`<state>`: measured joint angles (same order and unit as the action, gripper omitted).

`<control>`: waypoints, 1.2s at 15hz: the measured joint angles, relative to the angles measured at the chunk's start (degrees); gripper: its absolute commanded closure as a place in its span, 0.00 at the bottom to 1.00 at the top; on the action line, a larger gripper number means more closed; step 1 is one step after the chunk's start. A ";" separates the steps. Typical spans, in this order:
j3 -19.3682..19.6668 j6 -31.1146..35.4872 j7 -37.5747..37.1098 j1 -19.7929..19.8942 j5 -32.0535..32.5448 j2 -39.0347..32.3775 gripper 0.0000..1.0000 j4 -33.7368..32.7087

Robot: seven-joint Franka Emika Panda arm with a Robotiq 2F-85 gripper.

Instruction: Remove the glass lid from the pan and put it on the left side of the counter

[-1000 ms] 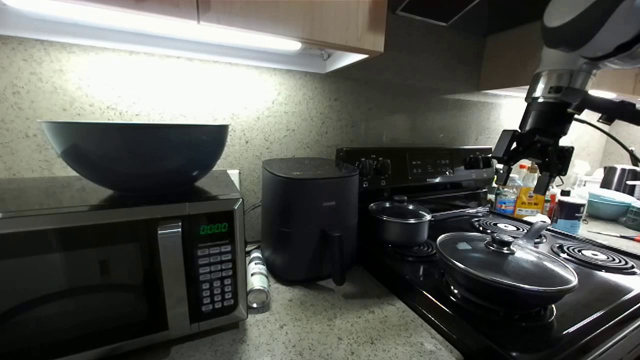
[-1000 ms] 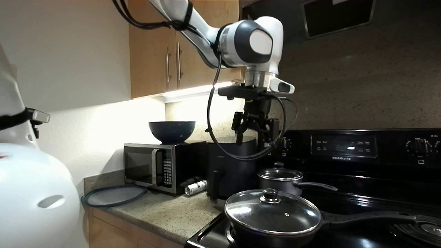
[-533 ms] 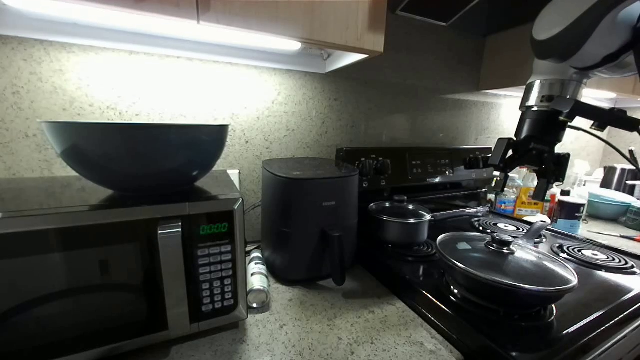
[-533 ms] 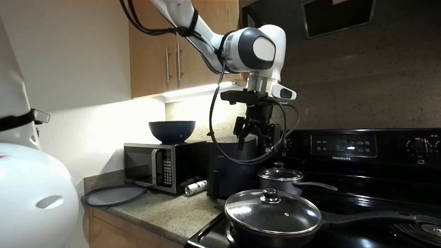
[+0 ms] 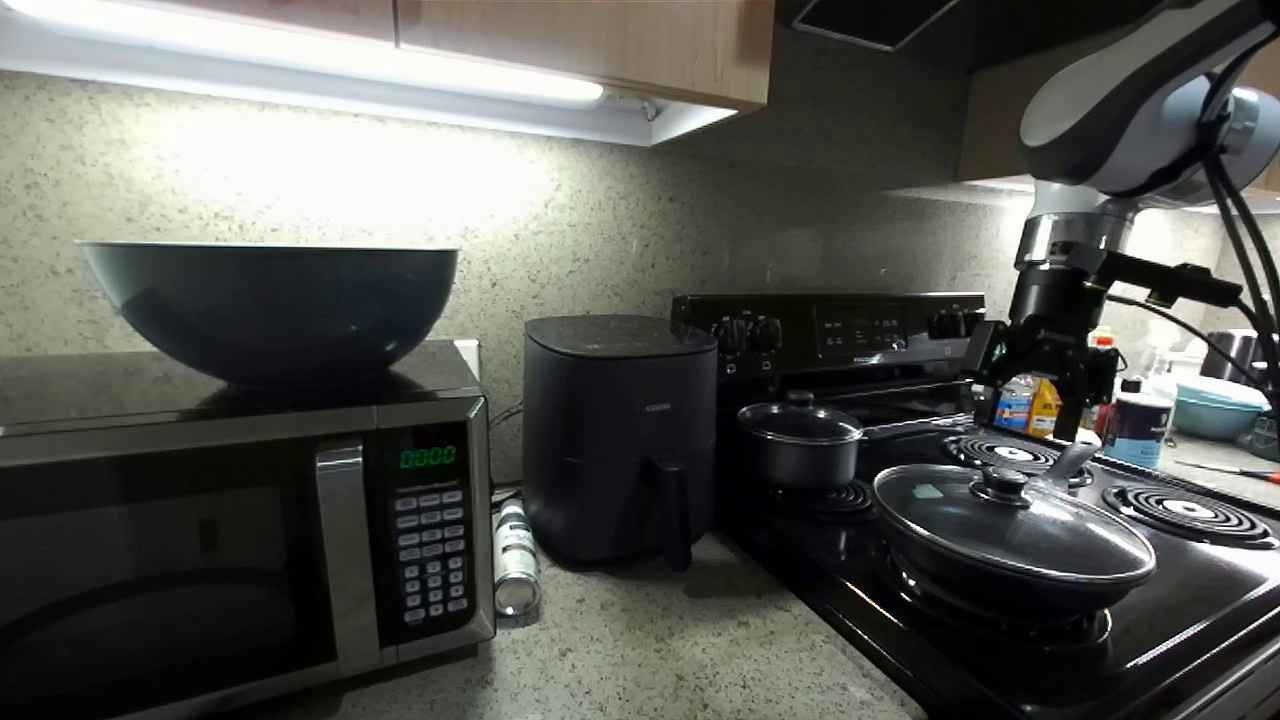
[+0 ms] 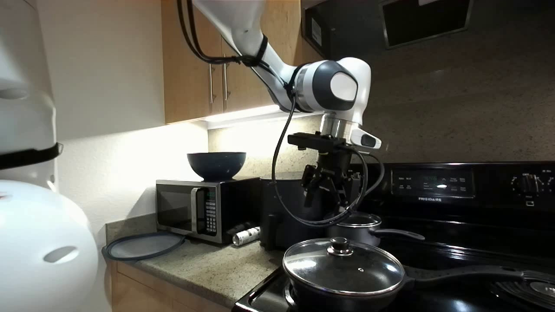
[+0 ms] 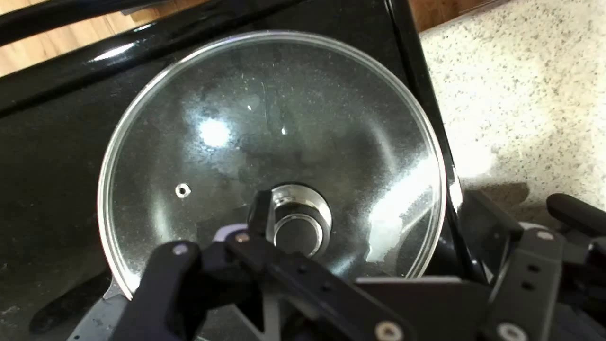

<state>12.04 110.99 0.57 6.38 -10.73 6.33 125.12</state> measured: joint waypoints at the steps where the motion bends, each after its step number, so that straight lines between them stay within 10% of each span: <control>1: 0.00 -0.04 0.00 0.21 0.00 -1.43 0.00 -0.61; 18: -0.43 -6.45 -4.42 2.01 2.49 -9.33 0.00 -4.40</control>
<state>11.61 104.53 -3.85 8.39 -8.24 -3.00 120.72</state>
